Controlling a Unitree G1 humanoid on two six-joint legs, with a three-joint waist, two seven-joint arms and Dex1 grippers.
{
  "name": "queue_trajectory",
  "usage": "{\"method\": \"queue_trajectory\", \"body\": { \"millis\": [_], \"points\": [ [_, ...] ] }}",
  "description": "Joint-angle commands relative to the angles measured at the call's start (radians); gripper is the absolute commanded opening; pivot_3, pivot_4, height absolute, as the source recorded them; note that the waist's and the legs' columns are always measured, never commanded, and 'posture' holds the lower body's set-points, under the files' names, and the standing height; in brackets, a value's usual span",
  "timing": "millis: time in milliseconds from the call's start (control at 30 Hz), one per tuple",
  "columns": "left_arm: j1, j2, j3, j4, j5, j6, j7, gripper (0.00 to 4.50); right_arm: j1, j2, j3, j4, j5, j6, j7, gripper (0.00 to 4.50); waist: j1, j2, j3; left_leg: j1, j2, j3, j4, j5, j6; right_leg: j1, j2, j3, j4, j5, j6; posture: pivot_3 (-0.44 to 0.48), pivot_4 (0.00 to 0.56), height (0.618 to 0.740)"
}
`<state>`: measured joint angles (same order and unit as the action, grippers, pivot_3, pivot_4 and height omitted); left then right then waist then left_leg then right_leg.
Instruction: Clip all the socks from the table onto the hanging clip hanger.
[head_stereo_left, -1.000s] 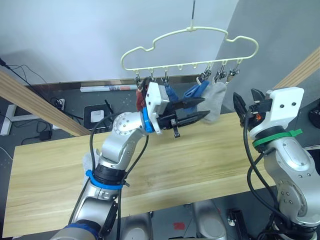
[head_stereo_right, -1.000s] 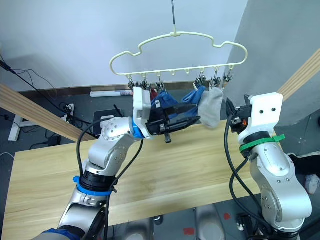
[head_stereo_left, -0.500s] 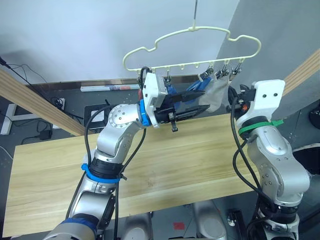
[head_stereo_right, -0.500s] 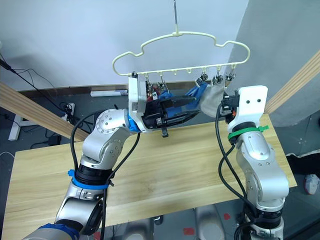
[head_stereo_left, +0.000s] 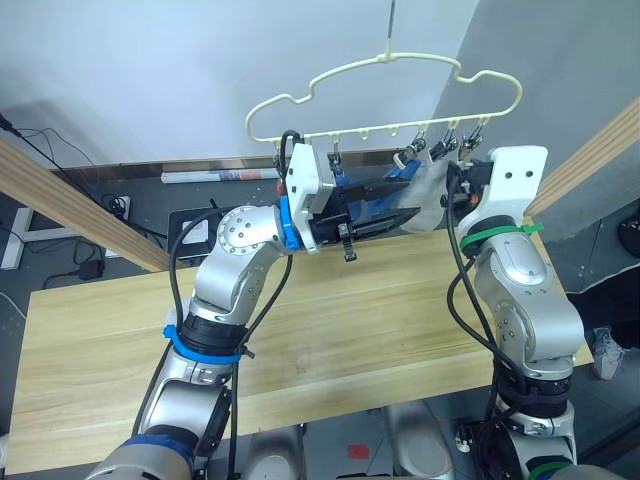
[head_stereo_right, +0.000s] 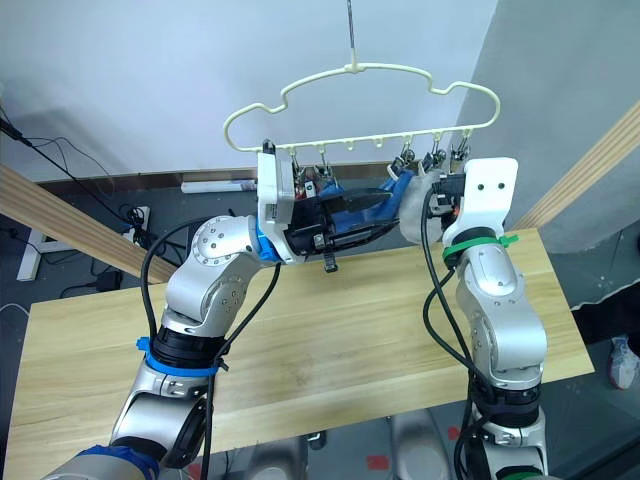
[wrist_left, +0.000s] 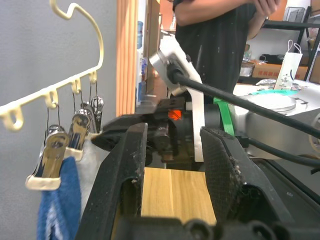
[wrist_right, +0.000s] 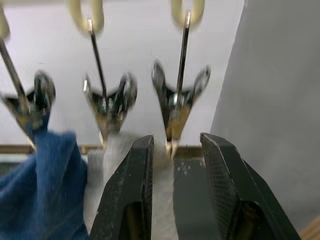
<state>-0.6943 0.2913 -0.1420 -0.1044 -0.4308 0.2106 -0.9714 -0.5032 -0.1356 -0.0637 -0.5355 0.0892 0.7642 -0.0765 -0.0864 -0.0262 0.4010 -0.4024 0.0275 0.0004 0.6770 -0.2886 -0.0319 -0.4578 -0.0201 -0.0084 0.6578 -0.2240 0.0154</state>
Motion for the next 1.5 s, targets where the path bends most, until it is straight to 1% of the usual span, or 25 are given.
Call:
{"method": "queue_trajectory", "body": {
  "millis": [33,200,300,400,800,1000,1033,1133,1500],
  "points": [
    [-0.003,-0.005,-0.007,-0.022,0.007,-0.019,0.003,1.84,-0.013,0.015,-0.011,-0.016,-0.016,-0.044,-0.016,1.53,0.000,0.000,0.000,0.000,0.000,0.000,0.000,0.000,0.000,0.000,0.000,0.000,0.000,0.000,0.000,-0.164,0.404,0.740],
    [0.000,-0.004,-0.008,-0.018,0.016,-0.024,-0.001,1.84,-0.010,0.028,-0.015,-0.012,-0.017,-0.062,-0.024,1.53,0.000,0.000,0.000,0.000,0.000,0.000,0.000,0.000,0.000,0.000,-0.001,0.000,0.000,0.000,-0.001,-0.164,0.404,0.740],
    [-0.001,-0.004,-0.009,-0.015,0.022,-0.027,0.000,1.84,-0.010,0.034,-0.016,-0.007,-0.021,-0.070,-0.025,2.09,0.000,0.000,0.000,0.000,0.000,0.000,0.000,0.000,0.000,0.000,-0.001,0.000,0.000,0.000,-0.001,-0.164,0.404,0.740],
    [0.000,-0.004,-0.009,-0.015,0.025,-0.027,0.001,1.84,-0.015,0.036,-0.013,0.001,-0.025,-0.071,-0.026,3.06,0.000,0.000,0.000,0.000,0.000,0.000,0.000,0.000,0.000,0.000,-0.001,0.000,0.001,0.000,-0.001,-0.164,0.404,0.740],
    [0.007,-0.006,-0.011,-0.016,0.041,-0.033,0.003,1.84,-0.051,0.055,-0.012,0.052,-0.051,-0.115,-0.047,3.06,0.000,0.000,0.000,0.000,0.000,0.000,0.000,0.000,0.000,0.000,-0.001,0.000,0.001,0.001,-0.002,-0.159,0.402,0.740],
    [0.009,-0.006,-0.014,-0.012,0.047,-0.042,0.002,1.84,-0.108,0.092,-0.026,0.111,-0.061,-0.159,-0.091,3.06,0.000,0.000,0.000,0.000,0.000,0.000,0.000,0.000,0.000,0.000,-0.002,0.000,0.001,0.001,-0.002,-0.159,0.402,0.740],
    [0.010,-0.007,-0.015,-0.011,0.048,-0.043,0.001,1.84,-0.116,0.099,-0.030,0.119,-0.063,-0.163,-0.100,3.06,0.000,0.000,0.000,0.000,0.000,0.000,0.000,0.000,0.000,0.000,-0.002,0.000,0.001,0.001,-0.002,-0.157,0.394,0.740],
    [0.012,-0.008,-0.016,-0.009,0.050,-0.047,0.001,1.84,-0.132,0.121,-0.040,0.135,-0.072,-0.170,-0.122,3.06,0.001,0.000,0.000,0.000,0.000,0.000,0.000,0.000,0.000,0.000,-0.002,0.000,0.001,0.003,-0.005,-0.157,0.394,0.740],
    [0.021,-0.014,-0.020,-0.013,0.056,-0.048,0.001,1.84,-0.150,0.183,-0.056,0.104,-0.039,-0.152,-0.127,3.06,0.000,0.000,0.000,0.000,0.000,0.000,0.000,0.000,0.001,0.000,-0.003,0.000,0.002,0.003,-0.006,-0.161,0.390,0.740]
  ]
}}
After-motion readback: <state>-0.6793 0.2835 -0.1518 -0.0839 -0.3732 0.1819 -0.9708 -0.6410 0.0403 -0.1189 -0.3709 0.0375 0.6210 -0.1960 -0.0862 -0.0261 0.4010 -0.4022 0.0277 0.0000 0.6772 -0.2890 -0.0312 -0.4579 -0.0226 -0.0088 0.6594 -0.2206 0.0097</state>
